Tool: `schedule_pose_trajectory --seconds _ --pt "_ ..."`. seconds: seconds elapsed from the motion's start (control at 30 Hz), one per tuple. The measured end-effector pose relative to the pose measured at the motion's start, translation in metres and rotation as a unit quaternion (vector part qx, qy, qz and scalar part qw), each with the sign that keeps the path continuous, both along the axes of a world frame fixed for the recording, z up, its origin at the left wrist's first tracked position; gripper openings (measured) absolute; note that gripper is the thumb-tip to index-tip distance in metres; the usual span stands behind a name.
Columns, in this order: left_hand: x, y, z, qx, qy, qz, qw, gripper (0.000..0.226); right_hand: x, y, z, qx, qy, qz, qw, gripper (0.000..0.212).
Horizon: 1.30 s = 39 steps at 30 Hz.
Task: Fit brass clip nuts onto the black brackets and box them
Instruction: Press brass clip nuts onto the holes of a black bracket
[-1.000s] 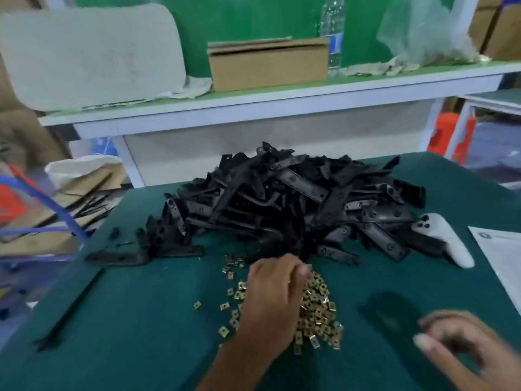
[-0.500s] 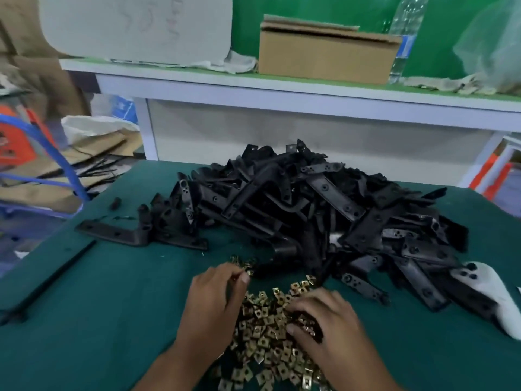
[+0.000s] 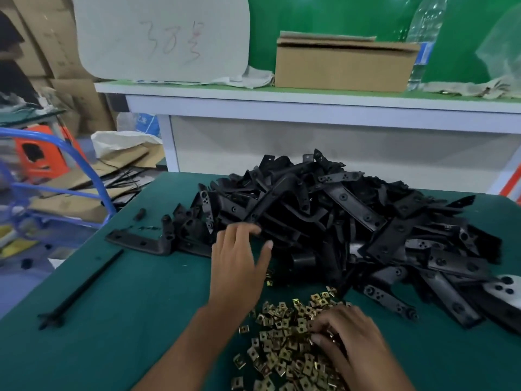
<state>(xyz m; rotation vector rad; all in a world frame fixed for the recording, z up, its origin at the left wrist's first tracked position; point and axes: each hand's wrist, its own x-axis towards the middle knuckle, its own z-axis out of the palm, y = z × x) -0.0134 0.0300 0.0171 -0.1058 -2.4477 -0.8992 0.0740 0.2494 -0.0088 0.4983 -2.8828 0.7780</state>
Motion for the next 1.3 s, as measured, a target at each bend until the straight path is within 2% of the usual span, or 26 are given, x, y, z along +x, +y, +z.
schedule_pose_trajectory --seconds 0.07,0.17,0.27,0.33,0.4,0.47,0.53,0.6,0.67,0.77,0.87,0.9,0.97,1.03,1.1,1.13,1.2,1.23,1.3 --pt "-0.024 0.001 0.017 -0.007 -0.003 0.016 1.0 0.033 0.003 -0.002 0.003 -0.04 -0.013 -0.01 0.999 0.007" --pt "-0.057 0.006 0.035 -0.055 -0.052 0.016 0.997 0.048 0.01 -0.004 0.008 -0.125 -0.016 -0.039 0.991 0.007" --pt "-0.08 0.012 0.043 -0.093 -0.116 -0.009 0.989 0.056 0.012 -0.007 0.013 -0.145 -0.011 -0.06 0.987 0.013" --pt "-0.089 0.012 0.046 -0.101 -0.132 -0.01 0.986 0.049 0.011 -0.006 0.013 -0.15 0.016 -0.046 0.987 0.029" --pt "-0.092 0.011 0.048 -0.095 -0.121 -0.003 0.988 0.032 0.01 -0.003 0.013 -0.143 0.039 -0.032 0.988 0.035" --pt "-0.088 0.006 0.051 -0.097 -0.082 0.009 0.992 0.019 0.009 0.0 0.013 -0.141 0.049 -0.034 0.988 0.033" --pt "-0.079 -0.002 0.059 -0.094 -0.029 0.019 0.995 0.018 0.008 0.0 0.013 -0.149 0.064 -0.039 0.986 0.025" --pt "-0.06 -0.014 0.069 -0.057 0.012 0.011 0.998 0.017 0.007 -0.001 0.013 -0.161 0.07 -0.05 0.983 0.019" --pt "-0.033 -0.026 0.071 0.027 0.015 -0.011 0.999 0.018 0.005 -0.001 0.014 -0.172 0.074 -0.061 0.98 0.018" --pt "0.018 -0.035 0.054 0.13 -0.05 -0.062 0.988 0.018 0.004 -0.001 0.017 -0.215 0.062 -0.077 0.972 0.023" --pt "0.059 -0.03 0.029 0.206 -0.129 -0.117 0.963 0.04 0.008 -0.005 0.022 -0.258 0.07 -0.074 0.961 0.017" --pt "0.065 -0.029 0.019 0.205 -0.137 -0.122 0.961 0.037 0.01 -0.007 0.022 -0.27 0.071 -0.074 0.957 0.016" --pt "0.071 -0.028 0.004 0.137 -0.132 -0.133 0.973 0.01 0.014 -0.009 0.02 -0.29 0.073 -0.071 0.952 0.018" --pt "0.071 -0.026 -0.005 -0.021 -0.075 -0.13 0.988 0.027 0.016 -0.011 0.019 -0.296 0.089 -0.06 0.949 0.022" --pt "0.068 -0.022 -0.012 -0.145 0.011 -0.124 0.982 0.038 0.018 -0.012 0.018 -0.311 0.088 -0.062 0.944 0.025" --pt "0.069 -0.02 -0.013 -0.172 0.01 -0.126 0.977 0.043 0.018 -0.011 0.018 -0.326 0.079 -0.069 0.939 0.027" --pt "0.071 -0.023 -0.018 -0.163 -0.026 -0.124 0.978 0.051 0.017 -0.009 0.018 -0.355 0.062 -0.087 0.929 0.025" --pt "0.071 -0.024 -0.019 -0.146 -0.028 -0.127 0.981 0.05 0.016 -0.008 0.019 -0.364 0.061 -0.094 0.925 0.021" --pt "0.072 -0.021 -0.018 -0.133 0.019 -0.132 0.982 0.034 0.015 -0.007 0.019 -0.381 0.063 -0.105 0.916 0.016"
